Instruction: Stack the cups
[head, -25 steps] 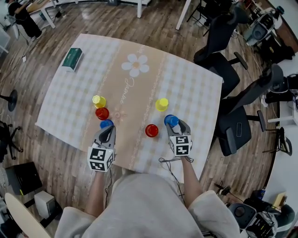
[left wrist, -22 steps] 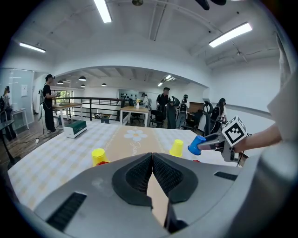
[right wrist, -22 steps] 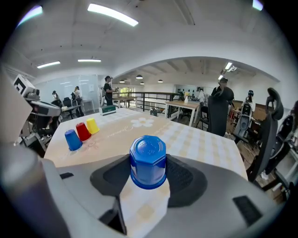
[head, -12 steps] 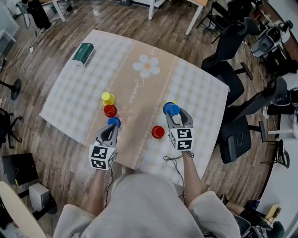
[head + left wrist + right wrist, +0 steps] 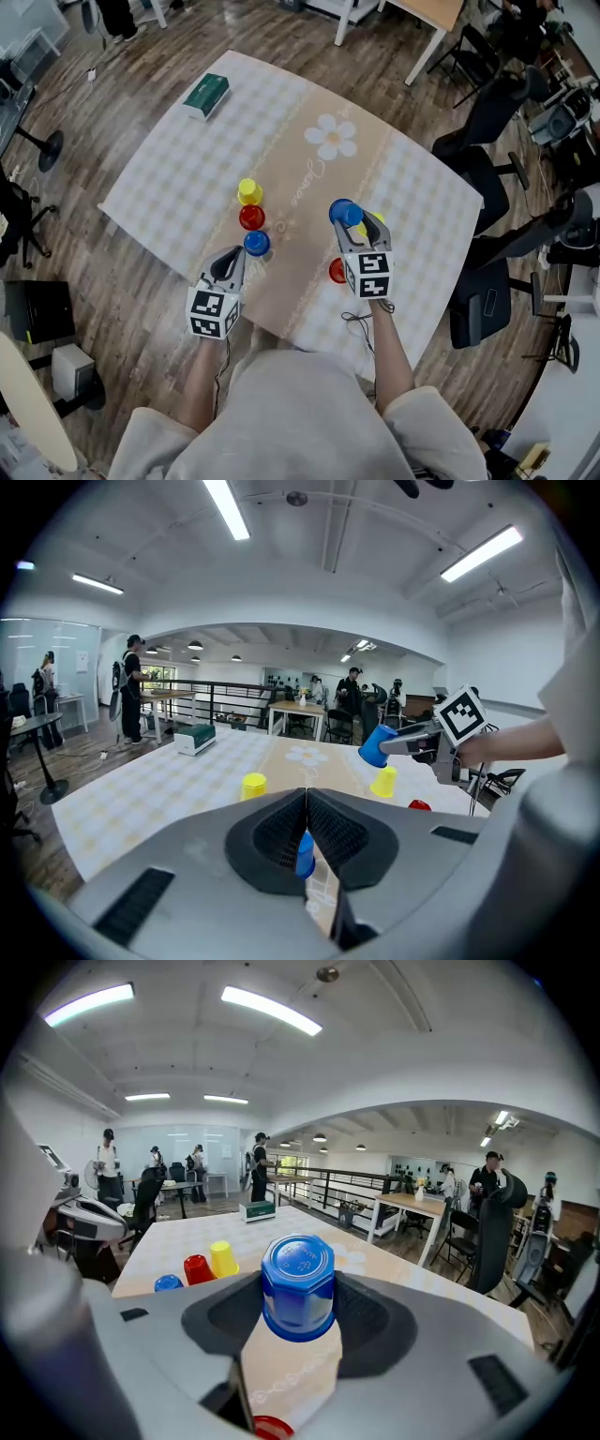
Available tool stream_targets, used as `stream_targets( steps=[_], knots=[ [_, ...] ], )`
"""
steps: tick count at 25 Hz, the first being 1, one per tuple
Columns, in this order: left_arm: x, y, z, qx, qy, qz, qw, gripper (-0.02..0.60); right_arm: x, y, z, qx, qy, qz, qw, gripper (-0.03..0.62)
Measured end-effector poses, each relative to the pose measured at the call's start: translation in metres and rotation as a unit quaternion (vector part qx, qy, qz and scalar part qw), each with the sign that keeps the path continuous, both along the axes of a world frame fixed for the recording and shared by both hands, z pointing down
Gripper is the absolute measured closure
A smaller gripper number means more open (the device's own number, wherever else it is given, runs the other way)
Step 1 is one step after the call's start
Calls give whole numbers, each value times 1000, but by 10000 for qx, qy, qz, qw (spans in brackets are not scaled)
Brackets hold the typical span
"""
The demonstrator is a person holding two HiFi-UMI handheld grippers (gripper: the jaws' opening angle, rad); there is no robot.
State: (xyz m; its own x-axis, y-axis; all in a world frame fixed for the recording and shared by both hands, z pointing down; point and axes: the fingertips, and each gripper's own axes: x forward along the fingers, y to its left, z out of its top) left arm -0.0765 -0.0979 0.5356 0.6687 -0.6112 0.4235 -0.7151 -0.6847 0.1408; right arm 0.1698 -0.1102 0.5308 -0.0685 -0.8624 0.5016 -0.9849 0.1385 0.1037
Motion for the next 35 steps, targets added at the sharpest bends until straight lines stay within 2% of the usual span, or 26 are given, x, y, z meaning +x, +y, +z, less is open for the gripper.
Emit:
stream_targets(
  steps=[17, 35],
  knots=[
    [-77, 1, 2, -10, -14, -849, 9964, 568, -99, -47, 0, -7, -25, -986, 9951, 362],
    [-129, 0, 15, -149, -46, -1323, 9911, 568, -172, -83, 19, -193, -7, -1601, 9869, 362]
  ],
)
